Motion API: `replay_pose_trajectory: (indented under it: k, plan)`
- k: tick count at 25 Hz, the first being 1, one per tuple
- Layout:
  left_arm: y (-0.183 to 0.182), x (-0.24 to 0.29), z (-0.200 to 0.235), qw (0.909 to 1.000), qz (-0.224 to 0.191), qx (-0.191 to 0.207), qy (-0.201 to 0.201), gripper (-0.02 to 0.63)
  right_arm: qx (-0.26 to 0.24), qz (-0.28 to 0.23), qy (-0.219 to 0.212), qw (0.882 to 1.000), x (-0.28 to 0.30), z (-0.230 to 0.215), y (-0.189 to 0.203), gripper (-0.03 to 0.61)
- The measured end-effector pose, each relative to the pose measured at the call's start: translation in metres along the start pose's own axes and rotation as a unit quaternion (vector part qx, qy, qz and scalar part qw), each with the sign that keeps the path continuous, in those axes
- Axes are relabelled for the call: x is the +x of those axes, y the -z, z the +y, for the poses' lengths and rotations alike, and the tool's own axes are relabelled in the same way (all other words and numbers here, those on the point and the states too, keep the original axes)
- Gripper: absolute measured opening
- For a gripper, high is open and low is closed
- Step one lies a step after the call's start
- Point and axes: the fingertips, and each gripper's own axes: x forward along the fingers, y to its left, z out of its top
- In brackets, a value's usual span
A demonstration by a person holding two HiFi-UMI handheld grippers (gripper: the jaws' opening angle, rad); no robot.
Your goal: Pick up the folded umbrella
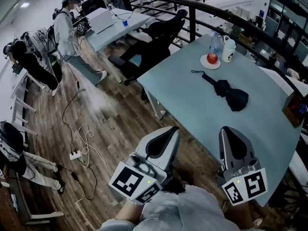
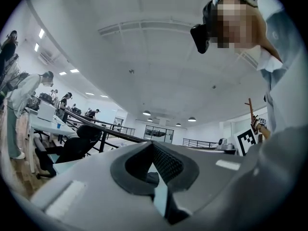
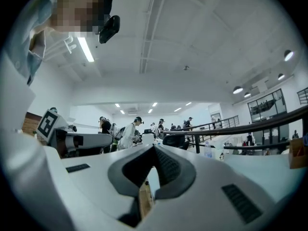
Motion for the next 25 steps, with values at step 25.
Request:
replay_pose_trajectory:
  k: [25]
  plan:
    - [-0.024,0.101,0.12,0.9778,0.036,-0.018,0.206,0.005,-0.003,-0.002,0.217,0.976,0.105,-0.022,-0.007,-0.002]
